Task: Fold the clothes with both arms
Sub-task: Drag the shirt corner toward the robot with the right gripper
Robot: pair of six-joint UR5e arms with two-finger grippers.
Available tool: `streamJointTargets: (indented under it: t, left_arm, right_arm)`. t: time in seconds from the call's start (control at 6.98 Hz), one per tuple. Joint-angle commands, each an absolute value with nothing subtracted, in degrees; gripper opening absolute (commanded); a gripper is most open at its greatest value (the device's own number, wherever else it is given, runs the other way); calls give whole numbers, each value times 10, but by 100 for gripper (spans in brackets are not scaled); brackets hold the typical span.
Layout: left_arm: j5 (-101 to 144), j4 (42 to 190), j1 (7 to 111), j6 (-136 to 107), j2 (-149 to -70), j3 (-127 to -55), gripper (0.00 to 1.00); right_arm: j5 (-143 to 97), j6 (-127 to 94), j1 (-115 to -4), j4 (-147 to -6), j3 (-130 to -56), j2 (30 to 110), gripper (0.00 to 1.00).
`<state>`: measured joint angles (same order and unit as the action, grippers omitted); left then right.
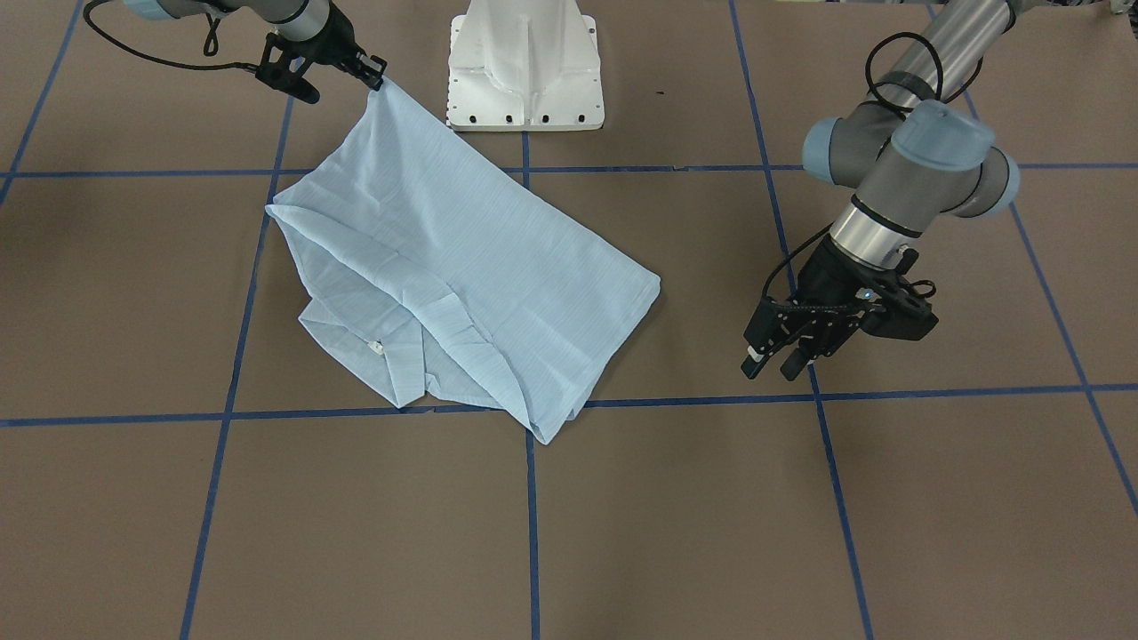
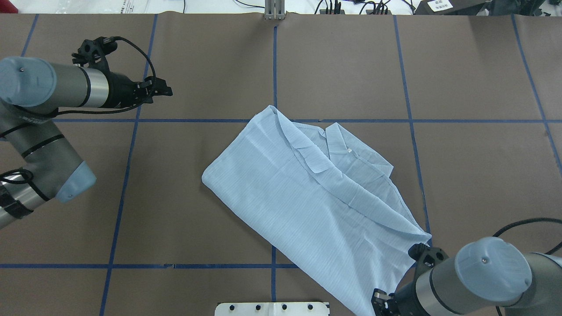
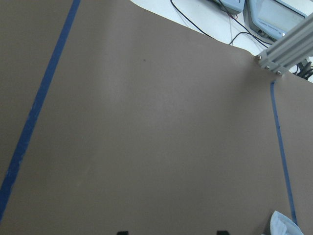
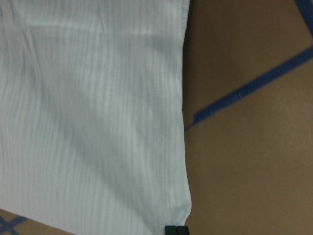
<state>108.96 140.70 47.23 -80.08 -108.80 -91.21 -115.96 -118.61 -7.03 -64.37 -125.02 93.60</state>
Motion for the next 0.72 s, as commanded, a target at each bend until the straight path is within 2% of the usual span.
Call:
streamJointTargets:
  t: [0.0, 0.57]
  left_arm:
    - [1105, 1407, 436, -882, -1059, -957, 73]
    - [1043, 1390, 299, -1022, -1062, -969, 80]
  right_arm:
    - [-1163, -1193, -67, -643, -1252, 939, 100]
    - [-1163, -1191, -210, -642, -1255, 930, 100]
